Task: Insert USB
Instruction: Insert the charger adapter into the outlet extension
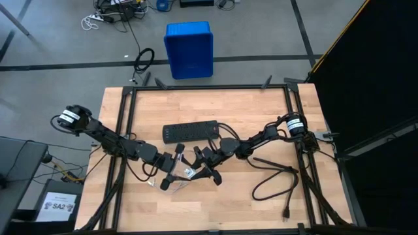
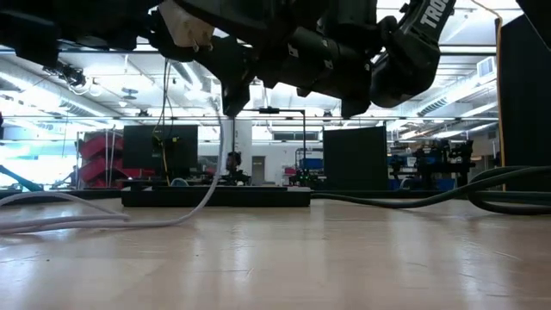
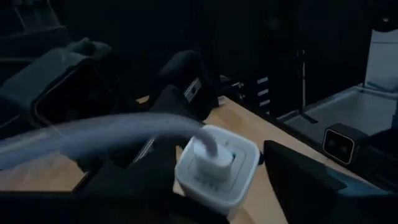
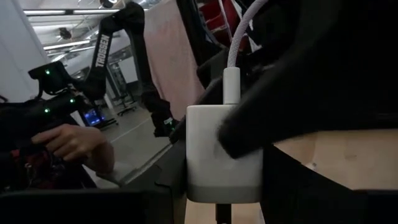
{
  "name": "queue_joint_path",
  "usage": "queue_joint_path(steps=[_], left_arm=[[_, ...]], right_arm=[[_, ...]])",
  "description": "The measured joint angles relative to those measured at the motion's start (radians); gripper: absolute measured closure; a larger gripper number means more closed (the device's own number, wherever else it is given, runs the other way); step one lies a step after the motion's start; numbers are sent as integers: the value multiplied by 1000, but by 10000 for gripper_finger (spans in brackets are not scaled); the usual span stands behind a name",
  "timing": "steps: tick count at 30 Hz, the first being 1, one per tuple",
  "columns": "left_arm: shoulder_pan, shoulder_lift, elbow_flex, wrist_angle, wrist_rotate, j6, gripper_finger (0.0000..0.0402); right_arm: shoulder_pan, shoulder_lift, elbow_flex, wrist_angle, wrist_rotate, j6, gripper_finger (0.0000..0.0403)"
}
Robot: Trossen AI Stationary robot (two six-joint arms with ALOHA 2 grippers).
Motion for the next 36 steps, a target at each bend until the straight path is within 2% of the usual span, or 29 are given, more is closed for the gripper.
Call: queue_joint_path(steps=[5, 16, 18, 23, 26, 30, 33, 36], left_arm=[[0, 0, 2, -12, 20, 33, 259], [0, -2, 2, -47, 9, 42, 260], [0, -4, 2, -55, 1, 39, 260], [-1, -44, -2, -162, 4, 30, 274], [-2, -95, -2, -239, 4, 21, 274], [4, -167, -2, -364, -13, 12, 274], [22, -226, 0, -462, -30, 13, 274], [45, -271, 28, -631, -89, 11, 274]], right_arm=[[0, 0, 1, -10, -26, 14, 292], [-10, 2, 0, -13, -30, 20, 292], [-14, 3, 0, -18, -48, 25, 263], [-31, 2, 0, -63, -73, 64, 132], [-46, 2, 0, -124, -74, 66, 85], [-72, 2, 0, -165, -77, 68, 64], [-94, 2, 0, -181, -78, 68, 68], [-120, 0, 0, -218, -78, 68, 81]])
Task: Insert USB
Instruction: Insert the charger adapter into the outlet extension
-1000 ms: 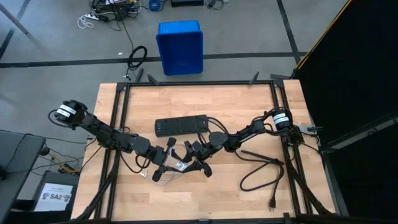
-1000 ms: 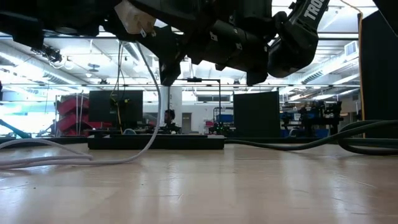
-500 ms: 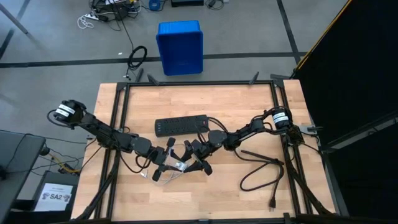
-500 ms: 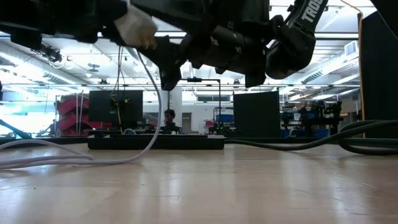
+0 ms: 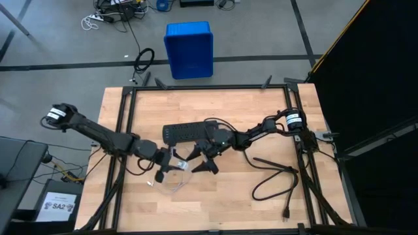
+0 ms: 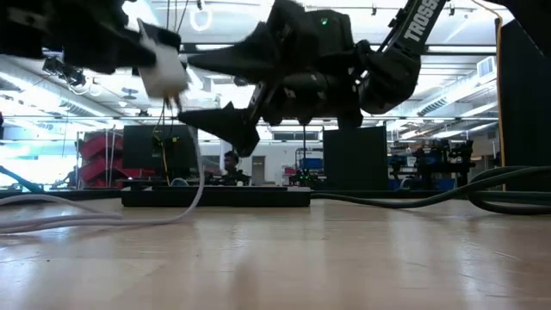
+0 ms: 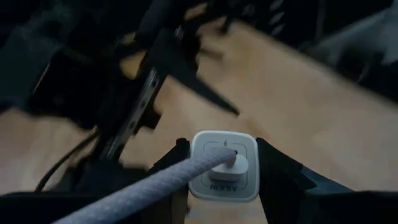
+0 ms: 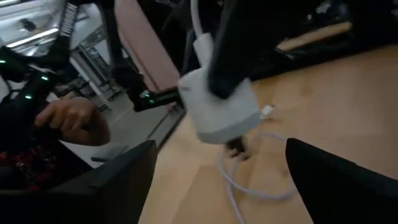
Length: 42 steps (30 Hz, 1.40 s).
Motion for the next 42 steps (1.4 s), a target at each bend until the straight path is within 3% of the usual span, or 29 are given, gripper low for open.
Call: queue_joint_path(steps=[8, 16, 20, 24, 31, 33, 42], left_arm=[[40, -26, 140, -376, -198, -35, 274], [96, -27, 190, -451, -320, -52, 274], [166, -6, 189, -437, -446, -218, 274], [216, 25, 157, -394, -484, -361, 274], [240, 106, 126, -314, -518, -533, 274], [239, 132, 126, -283, -530, -557, 274], [239, 233, 126, -216, -533, -683, 274]], right_arm=[[-60, 0, 0, -155, 32, -31, 118], [-71, -1, 0, -229, 87, -105, 151], [-70, -29, -1, -273, 147, -168, 164], [-50, -83, 0, -400, 359, -280, 174], [18, -181, 0, -693, 1018, -502, 189], [15, -186, 0, -738, 1138, -543, 194], [-128, -186, 0, -896, 1147, -401, 223]])
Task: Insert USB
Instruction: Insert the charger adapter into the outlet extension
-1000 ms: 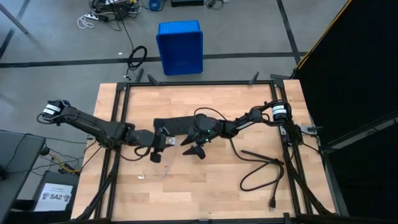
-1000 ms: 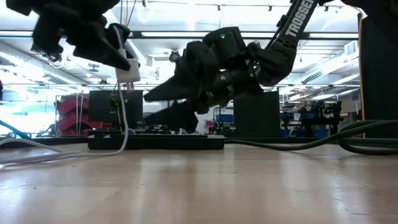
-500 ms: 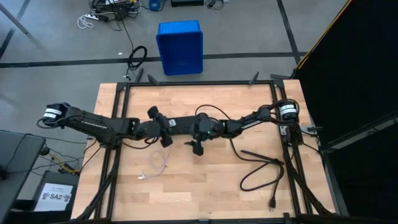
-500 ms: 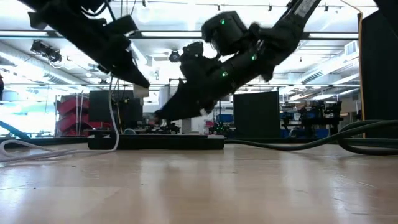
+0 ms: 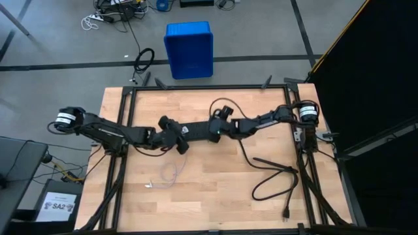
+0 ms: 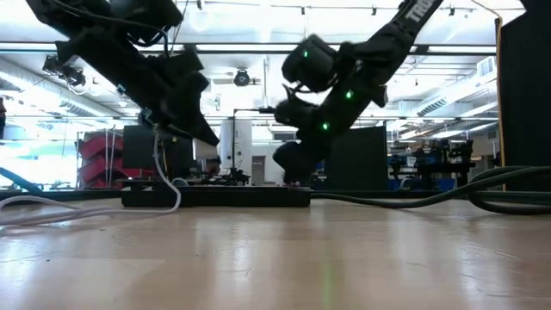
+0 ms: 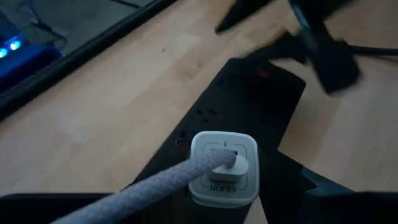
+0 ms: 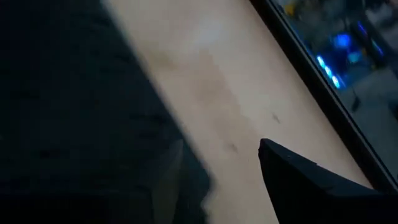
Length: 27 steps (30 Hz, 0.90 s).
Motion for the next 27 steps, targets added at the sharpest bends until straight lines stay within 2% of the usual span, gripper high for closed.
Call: queue_joint_path(steps=[3, 10, 16, 20, 27], left_arm=[[0, 11, 0, 9, -8, -40, 274], [-9, 27, 0, 6, -14, -129, 274], [-29, 28, 1, -3, -21, -188, 274], [-44, 28, 1, -60, -37, -257, 274], [-109, 28, 1, -138, -136, -394, 274]], right_arm=[[-40, 0, 0, -15, -8, -12, 230], [-103, 0, 0, -134, -156, -22, 236], [-60, -2, 2, -209, -205, 19, 236], [-8, -2, 2, -208, -225, 127, 236], [57, 0, 1, -193, -251, 285, 236]])
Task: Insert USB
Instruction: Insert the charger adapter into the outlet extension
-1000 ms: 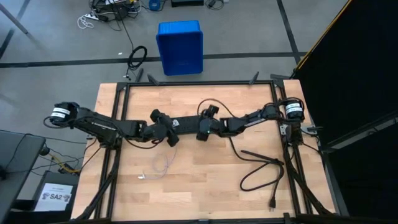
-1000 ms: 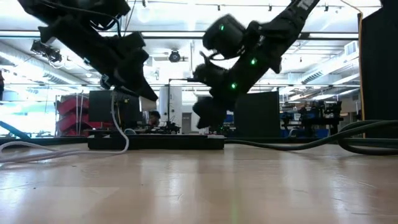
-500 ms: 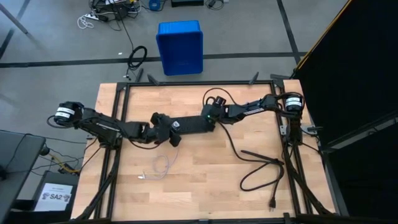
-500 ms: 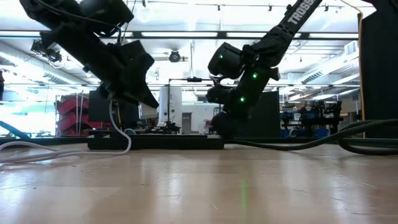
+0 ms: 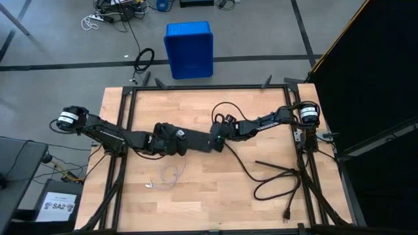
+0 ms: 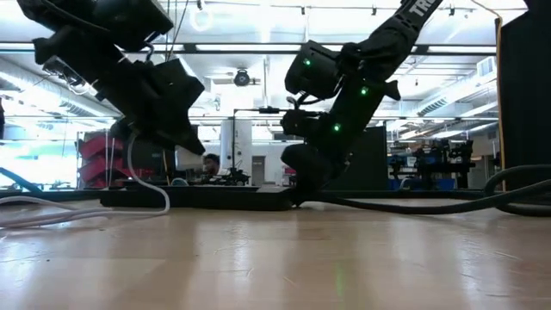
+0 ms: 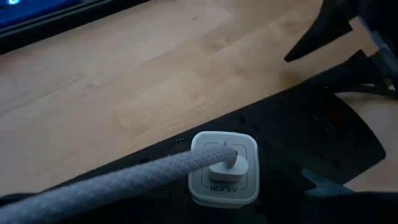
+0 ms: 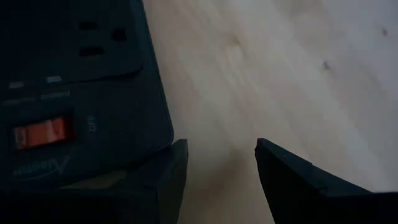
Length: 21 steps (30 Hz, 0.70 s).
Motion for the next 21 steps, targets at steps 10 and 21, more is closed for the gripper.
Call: queue_joint_path(steps=[10, 21], left_arm=[[-88, 0, 0, -116, -76, -197, 274], [-136, 0, 52, -231, -147, -340, 274]], right_arm=[[1, 0, -1, 0, 0, 30, 237], [1, 1, -1, 2, 3, 29, 238]])
